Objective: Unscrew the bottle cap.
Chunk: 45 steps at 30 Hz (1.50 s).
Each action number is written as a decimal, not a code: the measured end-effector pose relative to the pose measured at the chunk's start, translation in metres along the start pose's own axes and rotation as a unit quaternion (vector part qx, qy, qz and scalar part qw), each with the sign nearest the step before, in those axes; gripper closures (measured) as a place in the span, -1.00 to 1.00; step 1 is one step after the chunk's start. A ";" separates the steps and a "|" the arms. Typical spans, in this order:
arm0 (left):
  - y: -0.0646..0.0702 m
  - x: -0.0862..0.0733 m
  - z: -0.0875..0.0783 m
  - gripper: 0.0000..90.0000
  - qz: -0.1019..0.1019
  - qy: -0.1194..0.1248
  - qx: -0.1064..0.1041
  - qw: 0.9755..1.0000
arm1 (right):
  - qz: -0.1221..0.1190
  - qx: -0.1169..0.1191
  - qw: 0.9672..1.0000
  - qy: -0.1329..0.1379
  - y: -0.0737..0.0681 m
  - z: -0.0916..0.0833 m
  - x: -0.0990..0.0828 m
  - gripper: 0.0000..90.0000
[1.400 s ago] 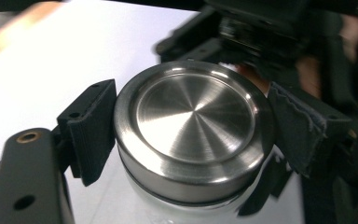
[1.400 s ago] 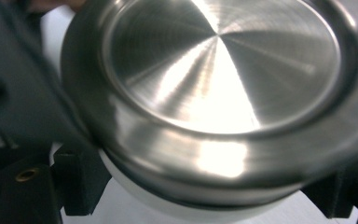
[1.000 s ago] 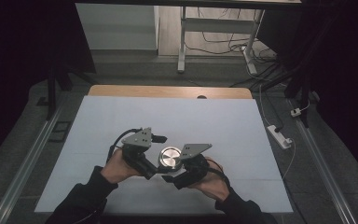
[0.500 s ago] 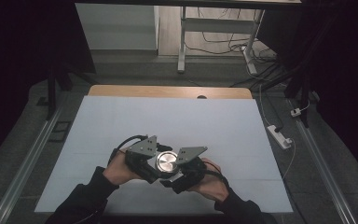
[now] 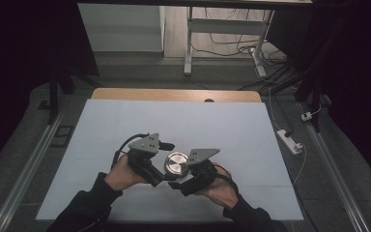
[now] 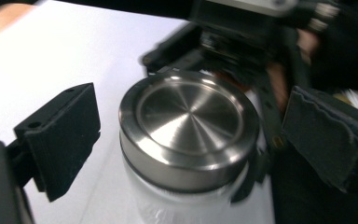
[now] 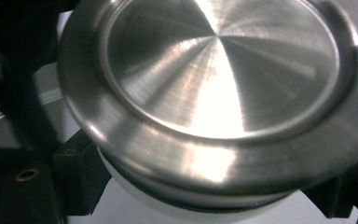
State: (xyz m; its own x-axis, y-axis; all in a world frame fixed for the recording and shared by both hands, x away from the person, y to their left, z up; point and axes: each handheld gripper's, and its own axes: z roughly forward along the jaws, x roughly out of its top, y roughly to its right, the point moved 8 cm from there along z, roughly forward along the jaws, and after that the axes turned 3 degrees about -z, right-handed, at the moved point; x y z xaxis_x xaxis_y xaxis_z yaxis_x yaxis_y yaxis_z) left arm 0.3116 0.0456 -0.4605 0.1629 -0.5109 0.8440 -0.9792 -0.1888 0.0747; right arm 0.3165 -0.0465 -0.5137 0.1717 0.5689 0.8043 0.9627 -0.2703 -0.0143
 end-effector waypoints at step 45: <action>0.004 -0.005 0.016 -0.57 -0.001 -0.017 0.031 0.999 | -0.008 -0.005 1.000 0.001 -0.008 0.001 0.004 -0.67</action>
State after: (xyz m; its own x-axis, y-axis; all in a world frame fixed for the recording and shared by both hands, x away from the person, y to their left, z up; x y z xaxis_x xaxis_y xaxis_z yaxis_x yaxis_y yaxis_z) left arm 0.3089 0.0337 -0.4729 0.1691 -0.5391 0.8251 -0.9698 -0.2403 0.0417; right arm 0.3099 -0.0415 -0.5111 0.1553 0.5722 0.8053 0.9633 -0.2685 0.0051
